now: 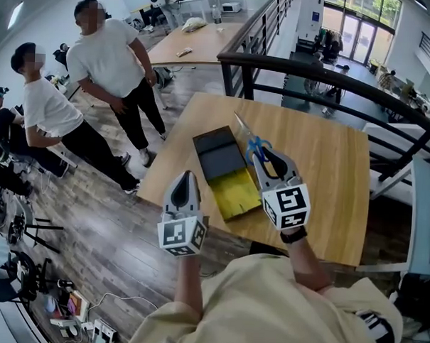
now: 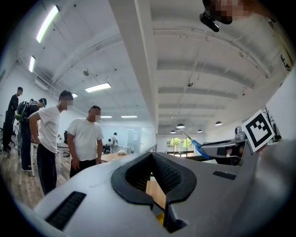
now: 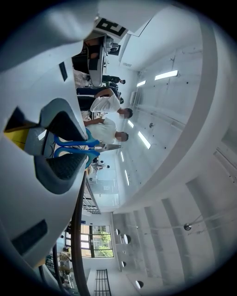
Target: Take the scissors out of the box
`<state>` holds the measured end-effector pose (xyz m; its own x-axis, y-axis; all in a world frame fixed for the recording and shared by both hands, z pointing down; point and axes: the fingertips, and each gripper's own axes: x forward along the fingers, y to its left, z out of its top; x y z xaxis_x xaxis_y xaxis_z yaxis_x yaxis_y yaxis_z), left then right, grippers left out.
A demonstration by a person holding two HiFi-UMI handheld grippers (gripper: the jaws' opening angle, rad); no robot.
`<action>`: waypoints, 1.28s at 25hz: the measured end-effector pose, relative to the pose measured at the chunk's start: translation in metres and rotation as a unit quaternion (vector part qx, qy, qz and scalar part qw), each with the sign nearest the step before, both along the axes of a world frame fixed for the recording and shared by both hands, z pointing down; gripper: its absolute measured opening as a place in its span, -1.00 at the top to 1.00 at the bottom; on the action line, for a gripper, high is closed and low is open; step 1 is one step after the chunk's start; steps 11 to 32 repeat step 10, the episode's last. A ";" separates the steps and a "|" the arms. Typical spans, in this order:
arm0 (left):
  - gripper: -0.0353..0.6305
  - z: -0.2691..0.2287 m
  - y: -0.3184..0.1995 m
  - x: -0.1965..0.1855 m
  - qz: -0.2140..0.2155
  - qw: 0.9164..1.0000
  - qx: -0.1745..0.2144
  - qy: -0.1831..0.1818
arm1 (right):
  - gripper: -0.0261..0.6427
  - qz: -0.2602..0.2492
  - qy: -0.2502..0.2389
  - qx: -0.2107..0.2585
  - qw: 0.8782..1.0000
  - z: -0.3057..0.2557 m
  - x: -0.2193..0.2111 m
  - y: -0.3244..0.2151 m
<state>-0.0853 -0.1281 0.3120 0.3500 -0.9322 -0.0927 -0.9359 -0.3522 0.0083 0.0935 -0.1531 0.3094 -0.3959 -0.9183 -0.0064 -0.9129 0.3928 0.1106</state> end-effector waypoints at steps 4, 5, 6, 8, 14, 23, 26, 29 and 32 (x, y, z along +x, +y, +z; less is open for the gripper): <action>0.86 0.003 -0.004 0.005 0.003 1.000 0.000 0.004 | 0.67 0.003 0.004 -0.004 1.000 0.004 0.004 -0.004; 0.86 0.004 -0.005 0.005 0.003 1.000 -0.001 0.004 | 0.67 0.004 0.004 -0.005 1.000 0.006 0.004 -0.005; 0.87 0.005 -0.006 0.006 0.004 1.000 -0.002 0.002 | 0.67 0.005 0.004 -0.006 1.000 0.007 0.004 -0.006; 0.87 0.005 -0.007 0.006 0.006 1.000 -0.003 -0.006 | 0.67 0.008 0.002 -0.007 1.000 0.010 0.005 -0.006; 0.86 0.005 -0.008 0.007 0.008 1.000 -0.003 -0.016 | 0.67 0.012 0.000 -0.007 1.000 0.013 0.006 -0.005; 0.86 0.005 -0.008 0.007 0.008 1.000 -0.003 -0.016 | 0.67 0.012 0.000 -0.007 1.000 0.013 0.006 -0.005; 0.86 0.005 -0.008 0.007 0.008 1.000 -0.003 -0.016 | 0.67 0.012 0.000 -0.007 1.000 0.013 0.006 -0.005; 0.86 0.005 -0.008 0.007 0.008 1.000 -0.003 -0.016 | 0.67 0.012 0.000 -0.007 1.000 0.013 0.006 -0.005; 0.86 0.005 -0.008 0.007 0.008 1.000 -0.003 -0.016 | 0.67 0.012 0.000 -0.007 1.000 0.013 0.006 -0.005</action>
